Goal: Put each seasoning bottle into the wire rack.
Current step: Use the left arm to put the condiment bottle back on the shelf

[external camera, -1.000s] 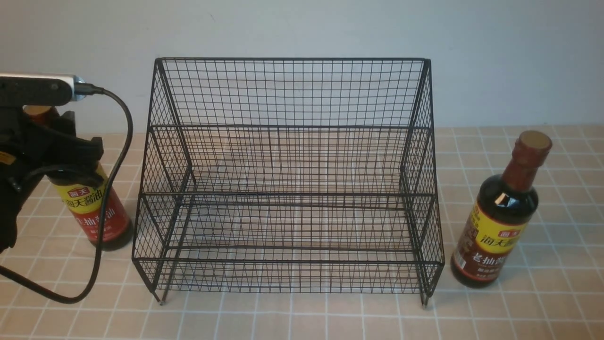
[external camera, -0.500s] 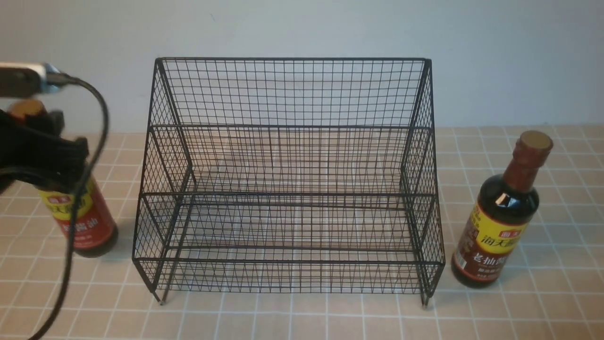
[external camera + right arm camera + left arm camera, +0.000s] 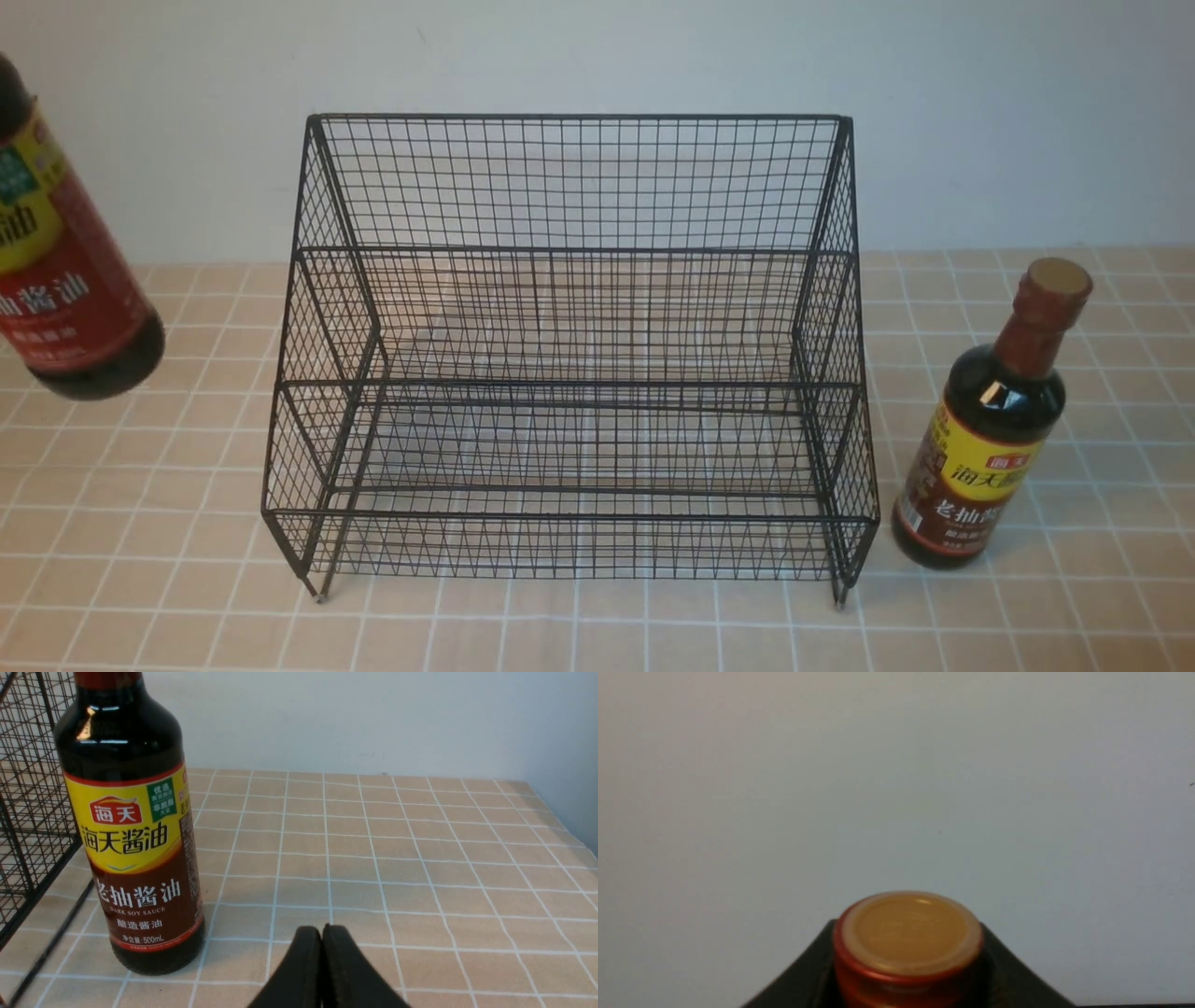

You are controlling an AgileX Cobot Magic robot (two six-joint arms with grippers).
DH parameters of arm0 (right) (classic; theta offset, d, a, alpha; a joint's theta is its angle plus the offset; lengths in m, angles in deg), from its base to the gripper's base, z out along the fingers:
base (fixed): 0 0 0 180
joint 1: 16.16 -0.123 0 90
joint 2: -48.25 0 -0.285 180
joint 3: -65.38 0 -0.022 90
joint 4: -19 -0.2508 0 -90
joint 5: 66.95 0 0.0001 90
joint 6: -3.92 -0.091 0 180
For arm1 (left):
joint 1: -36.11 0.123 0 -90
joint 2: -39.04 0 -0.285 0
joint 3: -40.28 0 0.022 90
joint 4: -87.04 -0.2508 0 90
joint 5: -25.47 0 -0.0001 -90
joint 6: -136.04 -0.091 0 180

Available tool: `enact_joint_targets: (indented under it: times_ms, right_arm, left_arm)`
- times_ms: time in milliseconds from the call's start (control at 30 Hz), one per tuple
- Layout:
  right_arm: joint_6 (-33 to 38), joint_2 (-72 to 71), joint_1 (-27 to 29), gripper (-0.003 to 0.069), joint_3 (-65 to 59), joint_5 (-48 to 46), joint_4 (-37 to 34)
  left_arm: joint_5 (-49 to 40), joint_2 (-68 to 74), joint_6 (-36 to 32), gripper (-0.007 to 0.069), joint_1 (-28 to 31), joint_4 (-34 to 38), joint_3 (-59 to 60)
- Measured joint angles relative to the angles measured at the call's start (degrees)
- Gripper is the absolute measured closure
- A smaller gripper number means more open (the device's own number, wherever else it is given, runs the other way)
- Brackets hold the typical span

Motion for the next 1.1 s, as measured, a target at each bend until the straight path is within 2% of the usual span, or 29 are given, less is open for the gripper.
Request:
enact_joint_targets:
  times_ms: [133,233,300,500,1000,1100]
  right_arm:
    - [0.0,0.0,0.0,0.0673,0.0,0.0,0.0]
    - [0.0,0.0,0.0,0.0673,0.0,0.0,0.0]
    - [0.0,0.0,0.0,0.0673,0.0,0.0,0.0]
    - [0.0,0.0,0.0,0.0673,0.0,0.0,0.0]
    - [0.0,0.0,0.0,0.0673,0.0,0.0,0.0]
    - [0.0,0.0,0.0,0.0673,0.0,0.0,0.0]
  left_arm:
    - [-2.47,0.33,2.15,0.0353,-3.37,-0.57,-0.27]
    - [-3.24,2.59,2.65,0.0353,-9.75,-0.64,-0.27]
    - [-2.45,4.37,2.85,0.0353,-13.66,-0.64,-0.27]
    - [1.69,9.06,2.86,0.0354,-20.57,-0.54,-0.27]
    - [6.59,14.24,2.13,0.0354,-22.33,-0.22,-0.9]
    - [9.89,14.89,-1.26,0.0354,-22.33,-0.22,-0.57]
